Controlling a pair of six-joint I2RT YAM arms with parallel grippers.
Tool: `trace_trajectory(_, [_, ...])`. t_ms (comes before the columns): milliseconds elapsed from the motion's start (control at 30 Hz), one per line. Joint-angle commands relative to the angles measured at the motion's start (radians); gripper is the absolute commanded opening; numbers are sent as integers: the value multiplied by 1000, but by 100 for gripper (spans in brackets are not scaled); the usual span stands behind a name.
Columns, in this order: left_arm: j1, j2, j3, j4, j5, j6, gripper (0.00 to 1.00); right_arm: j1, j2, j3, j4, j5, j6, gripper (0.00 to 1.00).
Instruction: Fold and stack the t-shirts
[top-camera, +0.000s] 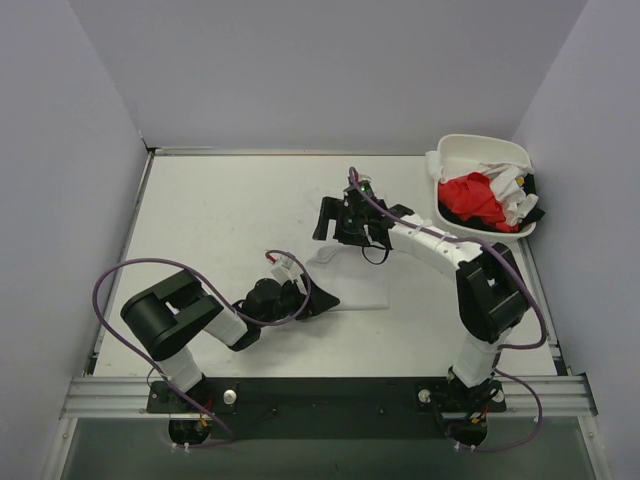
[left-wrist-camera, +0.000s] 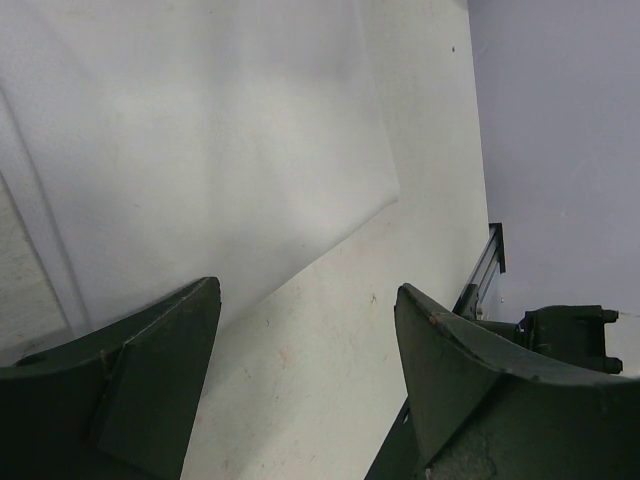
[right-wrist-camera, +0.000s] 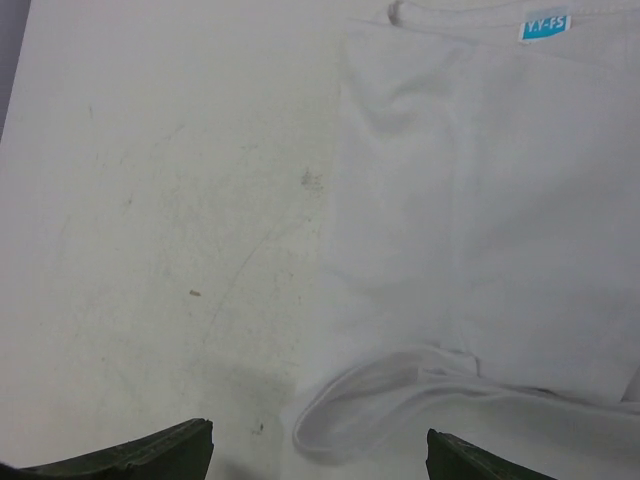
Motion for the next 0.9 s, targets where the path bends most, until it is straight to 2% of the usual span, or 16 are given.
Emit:
trace_trajectory(0, [-6,4,-7,-87,10,18,81,38,-125,-54,-69,8,-9,87])
trace_trajectory(300, [-10,-19,-3,-114,-1,26,81,70,-139,-129,-34,-29,46,88])
trace_trajectory(867, [-10,-56,-9,-154,-13,44,80,103,78,12,20,-109,97,91])
